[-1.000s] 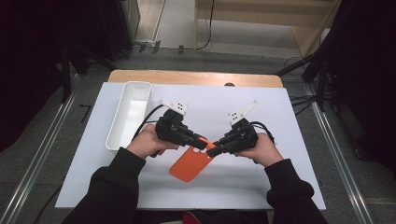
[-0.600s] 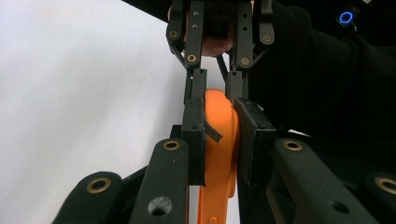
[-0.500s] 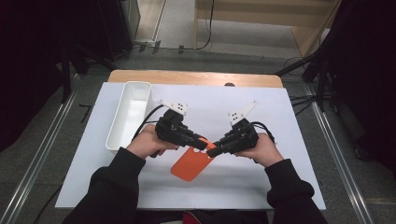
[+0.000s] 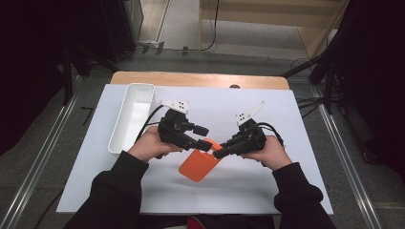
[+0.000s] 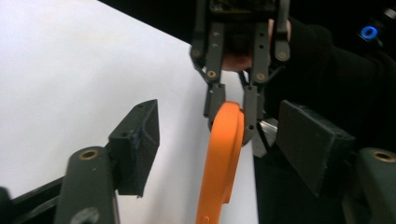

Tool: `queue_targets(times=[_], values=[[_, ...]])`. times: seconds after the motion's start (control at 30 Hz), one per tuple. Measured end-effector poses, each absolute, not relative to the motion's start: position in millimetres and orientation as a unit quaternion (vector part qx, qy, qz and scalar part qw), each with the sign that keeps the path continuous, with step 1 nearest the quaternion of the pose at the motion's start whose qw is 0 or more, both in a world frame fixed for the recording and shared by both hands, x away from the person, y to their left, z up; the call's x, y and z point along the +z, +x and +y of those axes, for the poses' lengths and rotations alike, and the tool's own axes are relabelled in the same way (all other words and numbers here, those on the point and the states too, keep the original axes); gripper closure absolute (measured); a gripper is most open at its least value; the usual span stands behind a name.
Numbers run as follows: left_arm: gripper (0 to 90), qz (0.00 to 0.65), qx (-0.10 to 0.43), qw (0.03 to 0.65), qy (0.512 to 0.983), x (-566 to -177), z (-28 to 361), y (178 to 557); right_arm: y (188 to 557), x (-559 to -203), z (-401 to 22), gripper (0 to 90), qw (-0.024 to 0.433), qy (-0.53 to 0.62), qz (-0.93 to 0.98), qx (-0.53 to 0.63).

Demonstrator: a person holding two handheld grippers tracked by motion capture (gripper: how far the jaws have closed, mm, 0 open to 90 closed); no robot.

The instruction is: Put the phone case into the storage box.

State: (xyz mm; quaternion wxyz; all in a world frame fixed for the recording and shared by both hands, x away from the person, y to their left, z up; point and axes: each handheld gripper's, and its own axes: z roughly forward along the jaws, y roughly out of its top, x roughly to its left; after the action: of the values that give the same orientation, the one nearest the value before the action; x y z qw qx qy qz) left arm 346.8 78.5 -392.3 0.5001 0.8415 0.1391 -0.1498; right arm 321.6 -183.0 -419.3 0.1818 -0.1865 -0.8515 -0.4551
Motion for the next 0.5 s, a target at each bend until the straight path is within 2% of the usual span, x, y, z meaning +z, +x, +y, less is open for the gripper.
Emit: queue_targets(times=[0.17,0.23,0.5], values=[[26.4,0.152,-0.132,0.506,0.838,-391.0,79.3,347.8,321.7,-416.3,-184.8,75.2,0.184,-0.206,-0.849,-0.451],[22.1,0.160,-0.123,0.508,0.837,-390.8,79.2,348.2,321.8,-414.9,-185.3,75.2,0.187,-0.212,-0.847,-0.450],[22.1,0.171,-0.099,0.510,0.837,-388.5,81.7,348.4,325.5,-413.6,-189.5,75.2,0.195,-0.249,-0.836,-0.448]])
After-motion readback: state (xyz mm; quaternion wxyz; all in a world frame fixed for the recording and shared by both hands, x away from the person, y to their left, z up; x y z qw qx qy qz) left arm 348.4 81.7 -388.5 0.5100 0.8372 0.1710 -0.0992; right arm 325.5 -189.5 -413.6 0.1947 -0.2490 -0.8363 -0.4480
